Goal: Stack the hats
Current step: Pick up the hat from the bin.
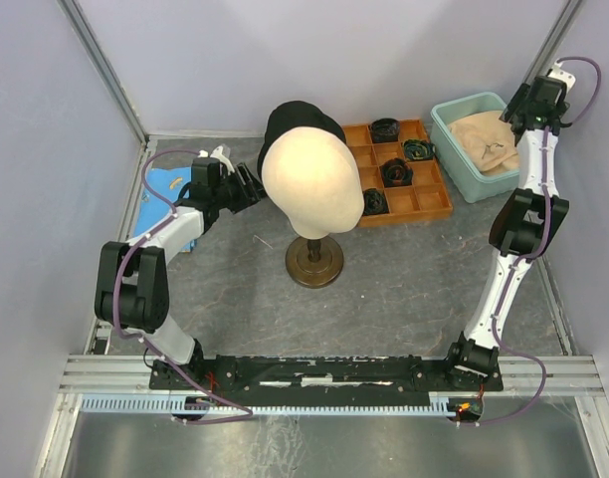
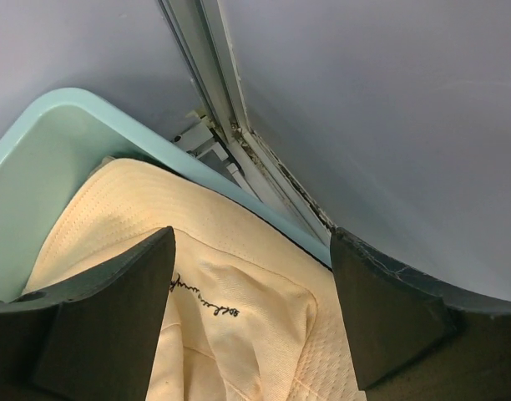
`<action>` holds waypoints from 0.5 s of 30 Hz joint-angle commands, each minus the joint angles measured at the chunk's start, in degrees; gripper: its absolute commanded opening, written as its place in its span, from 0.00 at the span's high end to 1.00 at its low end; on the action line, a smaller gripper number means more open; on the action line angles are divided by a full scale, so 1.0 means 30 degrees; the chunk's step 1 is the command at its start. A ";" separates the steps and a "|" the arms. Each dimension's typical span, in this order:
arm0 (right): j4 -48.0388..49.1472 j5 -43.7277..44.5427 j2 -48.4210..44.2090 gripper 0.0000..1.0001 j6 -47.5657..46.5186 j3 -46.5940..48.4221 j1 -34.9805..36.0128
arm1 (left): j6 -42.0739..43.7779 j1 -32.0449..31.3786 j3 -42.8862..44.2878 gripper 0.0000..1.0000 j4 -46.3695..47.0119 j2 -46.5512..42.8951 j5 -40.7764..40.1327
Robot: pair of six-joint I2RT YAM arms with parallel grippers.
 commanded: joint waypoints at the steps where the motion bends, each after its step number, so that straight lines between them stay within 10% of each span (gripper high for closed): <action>1: 0.0553 0.0227 0.0003 0.18 0.0025 0.0776 -0.0141 | -0.0546 0.0119 0.0993 0.36 0.0849 0.0178 0.0559; 15: 0.0212 -0.0382 -0.0106 0.35 0.0697 -0.0365 -0.0141 | -0.0649 0.0100 0.0796 0.36 0.0958 0.0353 0.0610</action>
